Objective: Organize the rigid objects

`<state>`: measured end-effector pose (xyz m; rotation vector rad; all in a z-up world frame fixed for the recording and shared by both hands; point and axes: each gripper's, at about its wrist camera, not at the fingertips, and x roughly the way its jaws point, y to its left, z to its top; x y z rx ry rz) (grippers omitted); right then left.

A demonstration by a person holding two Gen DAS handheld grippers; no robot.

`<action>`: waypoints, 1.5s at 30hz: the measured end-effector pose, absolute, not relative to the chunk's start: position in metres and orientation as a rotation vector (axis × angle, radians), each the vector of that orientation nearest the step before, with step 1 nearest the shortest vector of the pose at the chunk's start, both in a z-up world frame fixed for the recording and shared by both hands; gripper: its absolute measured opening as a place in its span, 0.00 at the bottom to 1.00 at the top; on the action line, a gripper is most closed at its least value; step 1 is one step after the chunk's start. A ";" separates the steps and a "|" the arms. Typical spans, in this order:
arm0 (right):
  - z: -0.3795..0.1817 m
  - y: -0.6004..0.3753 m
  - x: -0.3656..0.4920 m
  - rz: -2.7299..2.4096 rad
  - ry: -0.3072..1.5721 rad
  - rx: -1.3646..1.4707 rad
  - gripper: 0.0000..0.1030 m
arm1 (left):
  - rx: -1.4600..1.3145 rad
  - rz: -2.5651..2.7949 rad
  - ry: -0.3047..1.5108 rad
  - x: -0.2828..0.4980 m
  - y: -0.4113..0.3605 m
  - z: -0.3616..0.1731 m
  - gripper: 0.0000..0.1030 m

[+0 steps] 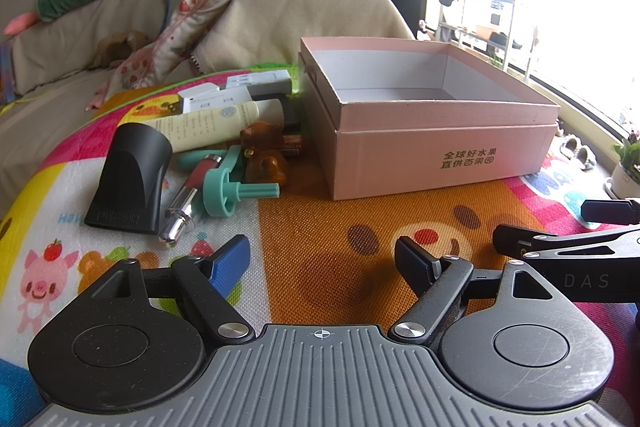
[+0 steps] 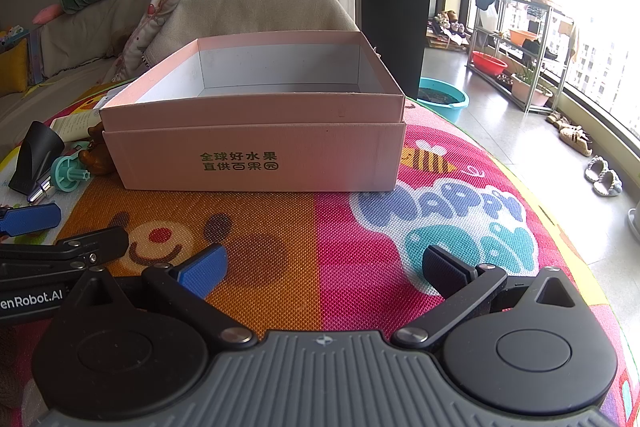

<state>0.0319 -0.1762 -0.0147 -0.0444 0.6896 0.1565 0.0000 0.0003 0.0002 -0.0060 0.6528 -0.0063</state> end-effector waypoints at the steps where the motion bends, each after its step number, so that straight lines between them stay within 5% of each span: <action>1: -0.015 -0.176 0.032 0.157 0.690 -0.044 1.00 | -0.006 -0.006 0.653 0.000 0.000 0.000 0.82; 36: -0.015 -0.177 0.032 0.159 0.692 -0.038 1.00 | -0.022 -0.016 0.650 0.000 0.004 0.001 0.80; 45: -0.008 -0.185 0.040 0.218 0.757 -0.045 1.00 | -0.076 0.117 0.472 -0.012 0.085 0.036 0.78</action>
